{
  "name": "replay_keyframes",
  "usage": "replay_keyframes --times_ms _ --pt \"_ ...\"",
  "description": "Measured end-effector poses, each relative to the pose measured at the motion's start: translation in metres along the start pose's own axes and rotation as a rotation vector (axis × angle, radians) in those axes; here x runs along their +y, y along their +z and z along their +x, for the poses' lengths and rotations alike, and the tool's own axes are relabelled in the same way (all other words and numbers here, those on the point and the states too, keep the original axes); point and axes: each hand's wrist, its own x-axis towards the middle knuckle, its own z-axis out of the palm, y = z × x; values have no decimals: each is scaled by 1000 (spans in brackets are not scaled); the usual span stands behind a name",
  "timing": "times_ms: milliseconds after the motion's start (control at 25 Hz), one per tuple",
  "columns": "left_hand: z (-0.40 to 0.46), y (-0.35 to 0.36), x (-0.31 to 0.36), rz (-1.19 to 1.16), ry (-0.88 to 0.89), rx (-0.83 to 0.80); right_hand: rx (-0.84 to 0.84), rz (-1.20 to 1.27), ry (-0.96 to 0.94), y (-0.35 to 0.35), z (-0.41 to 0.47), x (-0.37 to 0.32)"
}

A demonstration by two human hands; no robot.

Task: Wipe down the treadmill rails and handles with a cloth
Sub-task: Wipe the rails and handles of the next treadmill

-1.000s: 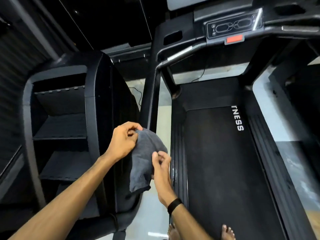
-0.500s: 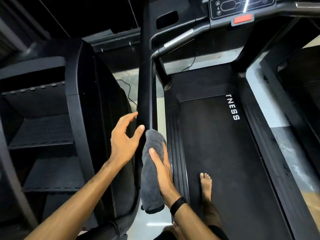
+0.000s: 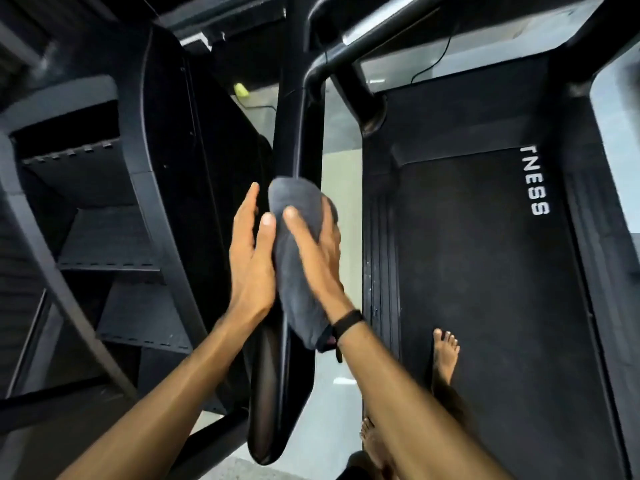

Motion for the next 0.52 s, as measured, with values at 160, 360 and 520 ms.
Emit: replay_keyframes --times_ms 160,360,520 --pt "1 12 -2 68 -18 -38 -99 150 193 -14 41 51" --pt "0 11 0 127 -89 -94 -25 146 298 -7 -68 62" --pt "4 10 -2 182 -206 -98 33 -24 92 4 -46 19"
